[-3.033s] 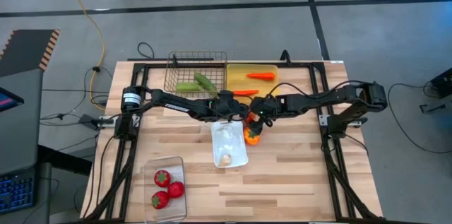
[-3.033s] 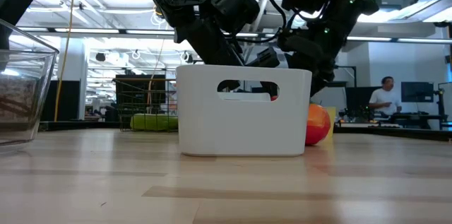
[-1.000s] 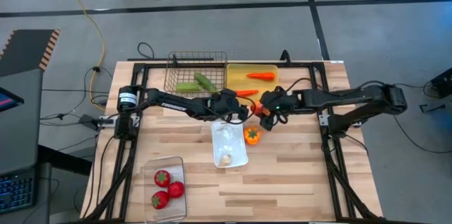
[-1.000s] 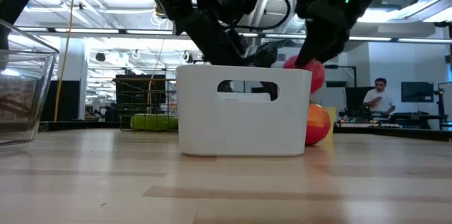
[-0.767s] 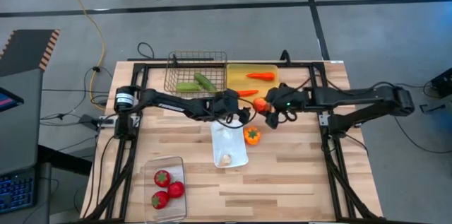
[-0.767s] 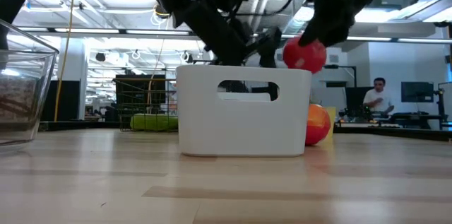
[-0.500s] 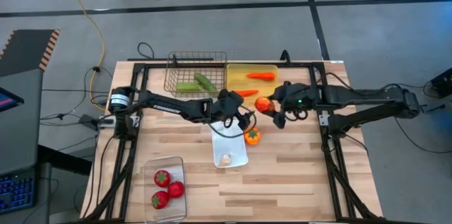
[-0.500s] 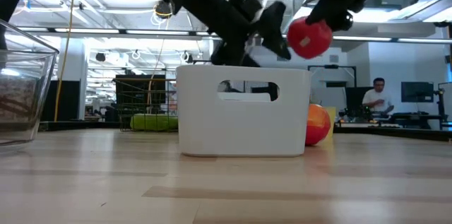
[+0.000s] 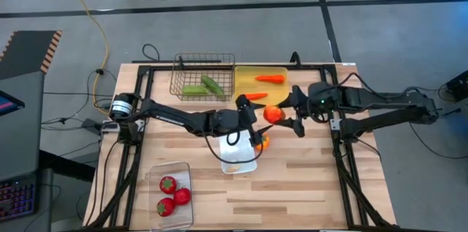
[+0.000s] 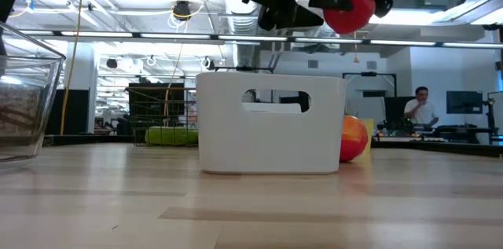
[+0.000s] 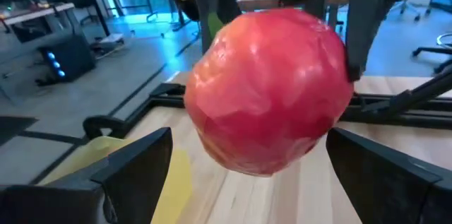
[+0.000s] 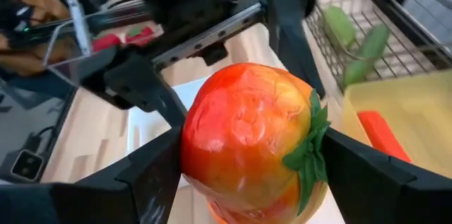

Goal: Sort produce into baskets
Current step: Put the top orange tomato into the transparent bin

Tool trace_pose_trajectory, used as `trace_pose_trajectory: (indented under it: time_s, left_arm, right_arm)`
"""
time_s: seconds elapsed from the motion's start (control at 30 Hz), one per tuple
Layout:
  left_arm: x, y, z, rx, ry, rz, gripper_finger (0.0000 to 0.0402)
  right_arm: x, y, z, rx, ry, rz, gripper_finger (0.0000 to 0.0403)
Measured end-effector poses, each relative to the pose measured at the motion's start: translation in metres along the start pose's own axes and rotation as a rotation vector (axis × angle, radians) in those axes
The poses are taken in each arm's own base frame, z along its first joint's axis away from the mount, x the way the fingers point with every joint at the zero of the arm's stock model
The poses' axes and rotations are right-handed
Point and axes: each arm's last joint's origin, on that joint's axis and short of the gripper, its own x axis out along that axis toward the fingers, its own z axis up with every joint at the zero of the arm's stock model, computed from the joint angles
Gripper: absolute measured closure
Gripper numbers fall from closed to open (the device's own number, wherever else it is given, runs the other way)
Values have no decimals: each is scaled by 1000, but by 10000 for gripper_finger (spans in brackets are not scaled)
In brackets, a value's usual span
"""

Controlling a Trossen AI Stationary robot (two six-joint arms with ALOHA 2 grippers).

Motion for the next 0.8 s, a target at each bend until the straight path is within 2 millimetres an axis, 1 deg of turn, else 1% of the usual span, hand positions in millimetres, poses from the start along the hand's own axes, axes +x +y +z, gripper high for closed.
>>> trace_pose_trajectory:
  time_s: [0.13, 0.27, 0.4, 0.6, 0.7, 0.8]
  left_arm:
    - [0, -1, 0, -28, 0, -13, 40]
    - [0, -2, 2, -45, -18, -84, 40]
    - [0, -2, 5, -54, -51, -88, 40]
    - [0, -2, 8, -53, -86, -86, 41]
    - [0, -2, 8, -53, -87, -85, 54]
    - [0, -2, 6, -51, -82, -84, 81]
  right_arm:
    - [1, 2, 3, -48, -25, 39, 72]
    - [1, 5, 5, -99, -52, 54, 72]
    - [1, 10, 7, -153, -75, 74, 72]
    - [2, 11, 7, -159, -76, 80, 71]
    - [5, 11, 6, -155, -65, 78, 69]
    - [7, 11, 6, -155, -53, 76, 63]
